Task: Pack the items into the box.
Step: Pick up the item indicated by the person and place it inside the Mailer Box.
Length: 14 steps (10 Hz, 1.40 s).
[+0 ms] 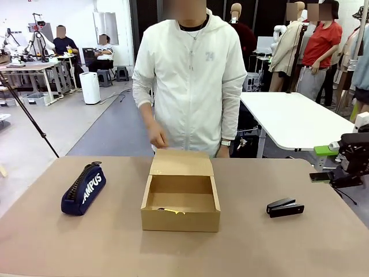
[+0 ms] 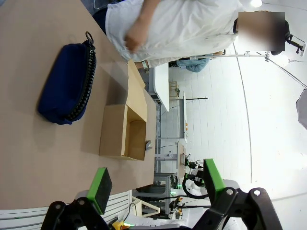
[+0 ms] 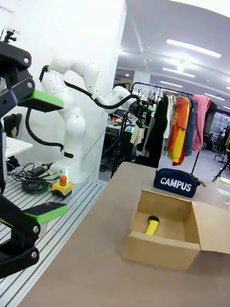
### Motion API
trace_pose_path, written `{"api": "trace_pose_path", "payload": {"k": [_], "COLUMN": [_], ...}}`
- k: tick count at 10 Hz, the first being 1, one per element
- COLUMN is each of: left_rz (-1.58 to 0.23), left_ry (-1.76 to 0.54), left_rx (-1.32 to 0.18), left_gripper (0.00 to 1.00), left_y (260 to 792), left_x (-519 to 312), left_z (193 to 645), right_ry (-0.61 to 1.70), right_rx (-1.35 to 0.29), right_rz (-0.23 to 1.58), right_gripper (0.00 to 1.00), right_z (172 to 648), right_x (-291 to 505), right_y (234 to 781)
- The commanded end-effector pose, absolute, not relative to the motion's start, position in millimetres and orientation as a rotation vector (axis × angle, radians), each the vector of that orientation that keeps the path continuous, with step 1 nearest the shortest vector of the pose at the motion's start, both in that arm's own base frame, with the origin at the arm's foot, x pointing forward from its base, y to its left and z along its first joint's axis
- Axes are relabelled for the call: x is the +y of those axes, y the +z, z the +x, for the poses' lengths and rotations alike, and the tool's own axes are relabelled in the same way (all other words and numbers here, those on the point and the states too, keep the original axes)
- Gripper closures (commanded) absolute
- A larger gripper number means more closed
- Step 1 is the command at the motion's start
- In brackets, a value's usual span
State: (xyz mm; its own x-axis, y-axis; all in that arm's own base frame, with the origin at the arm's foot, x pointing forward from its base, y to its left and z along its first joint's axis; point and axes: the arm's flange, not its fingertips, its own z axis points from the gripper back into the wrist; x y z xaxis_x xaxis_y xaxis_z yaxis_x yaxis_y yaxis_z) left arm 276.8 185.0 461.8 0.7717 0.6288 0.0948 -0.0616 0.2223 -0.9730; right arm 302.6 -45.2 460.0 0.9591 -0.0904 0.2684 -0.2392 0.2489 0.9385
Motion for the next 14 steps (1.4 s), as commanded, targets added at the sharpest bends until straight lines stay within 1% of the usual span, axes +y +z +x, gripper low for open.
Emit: {"api": "trace_pose_path", "payload": {"k": [1, 12, 14], "left_rz": [-1.275, -1.268, -0.948], "left_ry": [0.494, 0.51, 0.322], "left_rx": [-0.55, -0.537, -0.335], "left_gripper": [0.0, 0.0, 0.0], "left_y": [462, 462, 482], "left_x": [185, 185, 132], "left_z": [276, 277, 348], "right_ry": [0.098, 0.098, 0.098], "right_rx": [-0.284, -0.284, -0.284], "right_rz": [1.323, 1.323, 1.323], "right_gripper": [0.0, 0.0, 0.0], "right_z": [301, 301, 301], "right_x": [-48, -48, -48], "right_y": [462, 462, 462]}}
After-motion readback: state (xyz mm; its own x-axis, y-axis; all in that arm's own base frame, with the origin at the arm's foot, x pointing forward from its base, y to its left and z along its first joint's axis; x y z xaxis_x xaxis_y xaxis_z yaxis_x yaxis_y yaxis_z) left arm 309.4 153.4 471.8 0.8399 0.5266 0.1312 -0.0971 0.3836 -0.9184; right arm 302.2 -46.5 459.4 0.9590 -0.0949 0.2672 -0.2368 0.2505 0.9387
